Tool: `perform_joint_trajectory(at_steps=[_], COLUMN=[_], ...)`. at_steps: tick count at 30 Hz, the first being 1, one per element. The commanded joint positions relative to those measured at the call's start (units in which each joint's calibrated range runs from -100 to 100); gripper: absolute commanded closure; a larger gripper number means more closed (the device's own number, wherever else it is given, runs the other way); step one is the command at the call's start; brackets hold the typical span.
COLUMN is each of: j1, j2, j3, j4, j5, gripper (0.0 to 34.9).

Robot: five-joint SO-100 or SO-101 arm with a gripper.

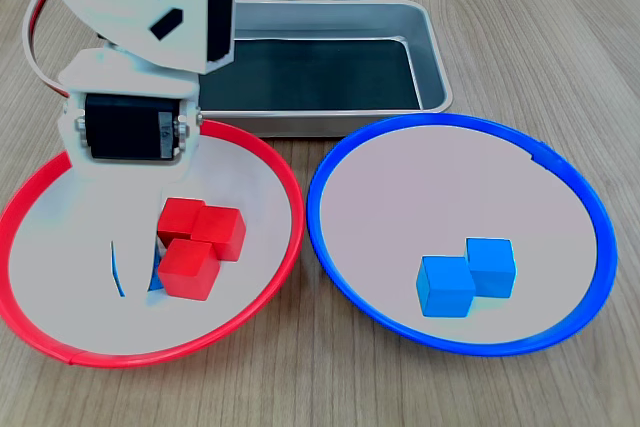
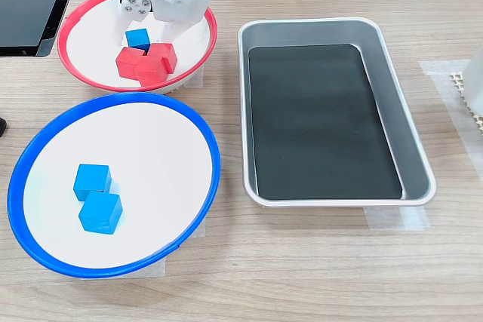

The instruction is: Relocate any blue block in the red dish to the blue dish, correcting any misplacements.

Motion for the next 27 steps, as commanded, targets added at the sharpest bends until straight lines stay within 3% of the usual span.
perform_joint_trajectory(at_steps=[1,4,11,21,27], j1=[0.0,0.1,0.9,1.4,-0.7], j2=[-1.1,-1.4,-2.3,-6.3,-12.6], j3=[0.7,0.9,1.0,1.6,-4.5], j4=[0.2,1.6,2.6,3.1,9.2], j5=[-0.4,-0.4,-1.5,-2.7,-2.9], gripper=[22.3,24.6,34.6,34.6,34.6])
